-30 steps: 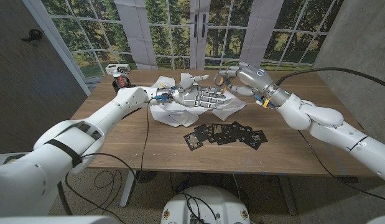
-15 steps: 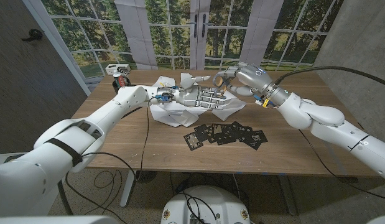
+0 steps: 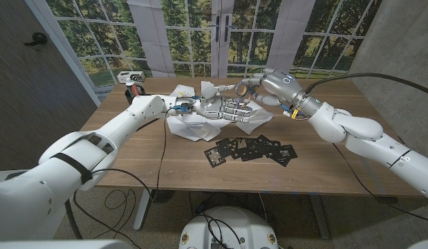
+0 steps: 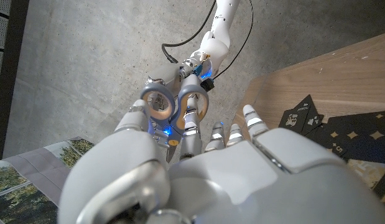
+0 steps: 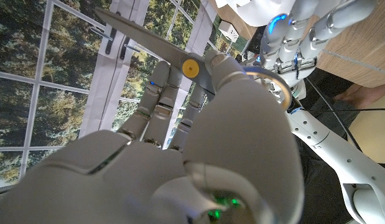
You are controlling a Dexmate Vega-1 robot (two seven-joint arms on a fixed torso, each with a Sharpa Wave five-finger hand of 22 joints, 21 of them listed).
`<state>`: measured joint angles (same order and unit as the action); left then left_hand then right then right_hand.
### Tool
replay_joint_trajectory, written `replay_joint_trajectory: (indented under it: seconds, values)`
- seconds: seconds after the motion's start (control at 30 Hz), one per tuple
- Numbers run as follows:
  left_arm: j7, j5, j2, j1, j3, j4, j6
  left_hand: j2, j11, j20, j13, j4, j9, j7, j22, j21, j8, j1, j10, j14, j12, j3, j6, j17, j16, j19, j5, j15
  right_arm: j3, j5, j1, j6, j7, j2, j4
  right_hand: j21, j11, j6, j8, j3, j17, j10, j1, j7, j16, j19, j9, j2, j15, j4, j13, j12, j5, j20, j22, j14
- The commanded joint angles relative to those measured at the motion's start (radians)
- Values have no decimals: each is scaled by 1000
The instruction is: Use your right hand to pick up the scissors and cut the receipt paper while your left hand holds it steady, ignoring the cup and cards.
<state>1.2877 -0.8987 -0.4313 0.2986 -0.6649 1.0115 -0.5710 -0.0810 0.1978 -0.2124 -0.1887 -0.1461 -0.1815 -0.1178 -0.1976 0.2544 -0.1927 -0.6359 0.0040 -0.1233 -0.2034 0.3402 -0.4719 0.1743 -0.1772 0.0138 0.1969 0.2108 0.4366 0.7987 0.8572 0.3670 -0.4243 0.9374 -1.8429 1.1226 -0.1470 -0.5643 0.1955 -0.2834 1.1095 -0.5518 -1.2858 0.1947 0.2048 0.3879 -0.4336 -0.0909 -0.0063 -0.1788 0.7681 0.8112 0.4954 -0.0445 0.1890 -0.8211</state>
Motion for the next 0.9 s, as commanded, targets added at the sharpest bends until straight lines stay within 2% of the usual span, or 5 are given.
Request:
replay_joint_trajectory:
  seconds: [0.03, 0.43, 0.7, 0.9]
  values:
    - [19, 16, 15, -17, -14, -35, 0, -12, -5, -1, -2, -4, -2, -6, -4, 0, -6, -3, 1, 4, -4, 8, -15, 5, -6, 4, 5, 7, 7, 14, -10, -3, -9, -3, -4, 12, -54, -4, 1, -23, -1, -66, -12, -1, 5, 5, -5, -8, -233, 23, 3, 9, 4, -88, 4, -107]
    - [75, 60, 56, -65, -49, -114, 11, -25, -8, -1, -2, -7, -3, -12, -4, 1, -13, -12, 4, 7, -7, 16, -40, 4, -6, 8, 7, 7, 39, 54, -53, 33, -7, -10, 5, 36, -55, -4, 0, -25, -3, -63, -12, 1, 5, -8, -5, -7, -233, 23, 6, 9, 4, -89, 1, -108]
    - [90, 73, 72, -86, -55, -152, 18, -25, -11, -1, -2, -5, -4, -10, -4, 0, -10, -9, 4, 9, -8, 15, -39, 4, -6, 10, 5, 7, 44, 59, -53, 25, 2, -14, 1, 52, -55, -5, 0, -27, -3, -67, -12, 3, 6, -16, -5, -4, -233, 23, 7, 10, 5, -89, -1, -110]
    - [90, 47, 72, -99, -85, -171, 29, -24, -11, -2, -2, -5, -4, -9, -4, 0, -9, -7, 4, 9, -8, 14, -39, 4, -6, 10, 4, 7, 48, 64, -58, 14, 12, -17, 2, 60, -55, -6, 1, -29, -2, -66, -12, 3, 6, -19, -6, -2, -233, 23, 7, 9, 5, -89, -2, -110]
